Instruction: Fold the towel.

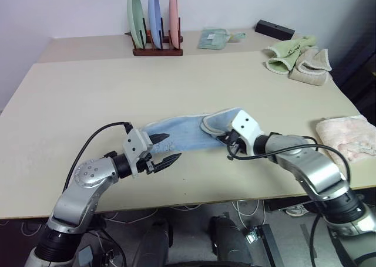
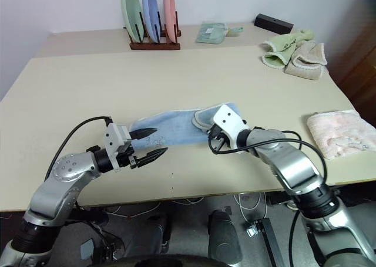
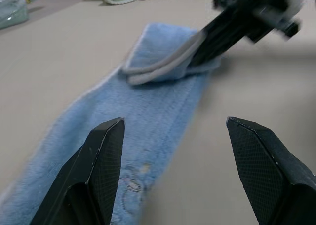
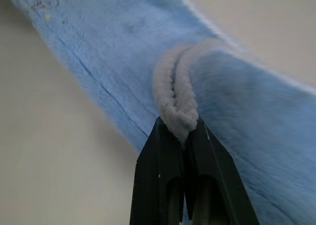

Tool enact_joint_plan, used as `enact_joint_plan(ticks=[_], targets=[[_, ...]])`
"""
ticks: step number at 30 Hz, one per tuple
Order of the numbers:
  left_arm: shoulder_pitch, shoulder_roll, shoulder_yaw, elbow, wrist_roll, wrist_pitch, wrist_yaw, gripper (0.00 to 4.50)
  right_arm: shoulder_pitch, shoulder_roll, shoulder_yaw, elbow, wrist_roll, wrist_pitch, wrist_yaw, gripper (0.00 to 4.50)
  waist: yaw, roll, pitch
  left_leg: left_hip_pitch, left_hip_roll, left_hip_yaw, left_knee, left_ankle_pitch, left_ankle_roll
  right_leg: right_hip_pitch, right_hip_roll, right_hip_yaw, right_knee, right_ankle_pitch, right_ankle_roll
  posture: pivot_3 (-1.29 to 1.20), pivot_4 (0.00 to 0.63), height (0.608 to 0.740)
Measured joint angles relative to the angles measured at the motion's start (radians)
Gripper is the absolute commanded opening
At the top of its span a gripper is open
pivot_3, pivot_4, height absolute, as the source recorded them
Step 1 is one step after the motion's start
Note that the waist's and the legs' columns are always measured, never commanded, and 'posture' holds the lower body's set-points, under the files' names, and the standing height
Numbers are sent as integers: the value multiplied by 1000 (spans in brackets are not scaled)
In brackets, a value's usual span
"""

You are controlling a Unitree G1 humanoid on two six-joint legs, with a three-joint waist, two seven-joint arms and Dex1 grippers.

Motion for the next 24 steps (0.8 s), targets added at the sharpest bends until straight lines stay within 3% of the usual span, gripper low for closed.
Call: enact_joint_plan(ticks=[7, 11, 16, 19, 20, 24], targets=[[41, -4, 1, -20, 3, 6, 13, 3369, -8, 56, 0, 29, -70, -25, 2, 26, 4, 0, 0, 0, 0, 0, 0, 0, 0, 0, 0, 0, 0, 0, 0, 0, 150, 740], [43, -6, 1, -17, 7, -8, 11, 3369, -1, 57, -15, 17, -61, -23, 50, 1283, 5, 0, 0, 0, 0, 0, 0, 0, 0, 0, 0, 0, 0, 0, 0, 0, 150, 740], [48, -5, 2, -4, 14, -15, 3, 3369, 91, -41, -97, -102, 0, -52, 172, 3796, 7, 0, 0, 0, 0, 0, 0, 0, 0, 0, 0, 0, -1, 0, 0, 0, 150, 740], [68, -5, 5, -4, 13, -16, 3, 3369, 131, -96, -189, -142, 60, -80, 249, 3796, 3, 0, 0, 0, 0, 0, 0, 0, 0, 0, 0, 0, -1, 0, 0, 0, 150, 740], [72, -5, 5, -4, 13, -16, 4, 3369, 130, -95, -226, -142, 82, -79, 259, 3550, 2, 0, 0, 0, 0, 0, 0, 0, 0, 0, 0, 0, -1, 0, 0, 0, 150, 740], [80, -9, 9, -6, 13, -15, 15, 3369, 47, -34, -309, -77, 124, -76, 226, 1796, 1, 0, 0, 1, 1, 0, 0, 0, 0, 1, 0, 0, 0, 0, 0, 0, 150, 740]])
